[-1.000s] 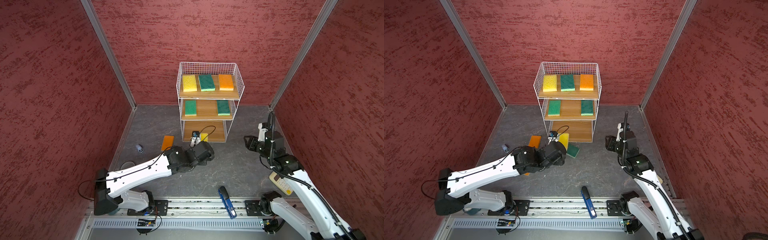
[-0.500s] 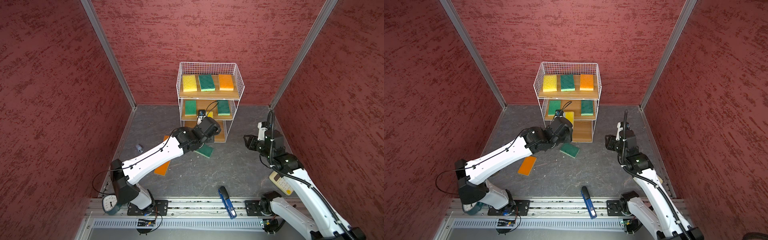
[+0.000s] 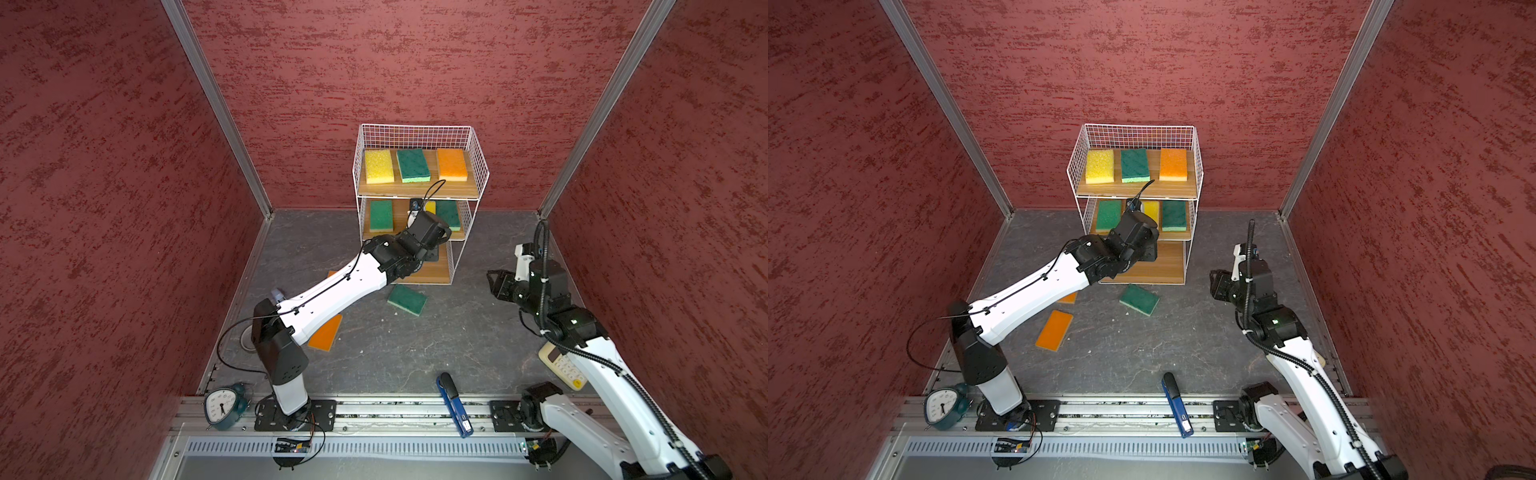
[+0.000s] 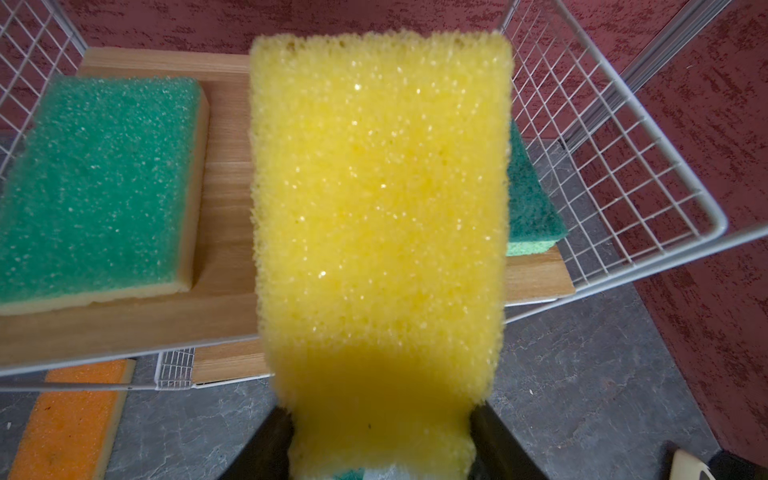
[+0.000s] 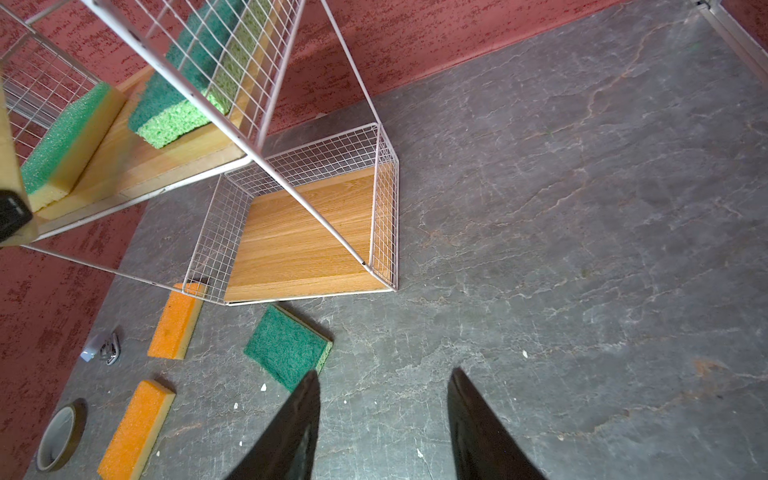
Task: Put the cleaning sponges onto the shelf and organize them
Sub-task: 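Lift the yellow sponge and carry it with the left gripper to the middle shelf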
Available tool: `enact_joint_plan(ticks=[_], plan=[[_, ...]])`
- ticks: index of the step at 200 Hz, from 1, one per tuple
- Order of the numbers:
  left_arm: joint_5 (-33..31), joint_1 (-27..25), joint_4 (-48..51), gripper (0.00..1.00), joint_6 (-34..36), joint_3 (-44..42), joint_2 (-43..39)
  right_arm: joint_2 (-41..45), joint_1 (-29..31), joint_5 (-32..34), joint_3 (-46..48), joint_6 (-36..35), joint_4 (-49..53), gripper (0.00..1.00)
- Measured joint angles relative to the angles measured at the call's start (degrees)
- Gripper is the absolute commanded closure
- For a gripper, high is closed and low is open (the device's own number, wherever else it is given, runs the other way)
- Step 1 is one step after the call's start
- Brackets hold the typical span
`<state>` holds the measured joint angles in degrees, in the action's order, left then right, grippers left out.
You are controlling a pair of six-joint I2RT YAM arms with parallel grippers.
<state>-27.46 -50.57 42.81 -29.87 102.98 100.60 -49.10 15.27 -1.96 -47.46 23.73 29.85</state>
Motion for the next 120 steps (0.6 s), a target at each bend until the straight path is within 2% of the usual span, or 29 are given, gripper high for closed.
enact_joint_plan(ticks=[73,120], plan=[[-3.1,1.0,-4.1,0.44,2.5,-0.2,1.4,-1.2,0.0,-1.0,0.0,0.0,0.0,0.49],[-2.9,2.2,-5.9,0.43,2.5,-0.9,1.6,-2.8,0.0,-2.0,0.0,0.0,0.0,0.5]])
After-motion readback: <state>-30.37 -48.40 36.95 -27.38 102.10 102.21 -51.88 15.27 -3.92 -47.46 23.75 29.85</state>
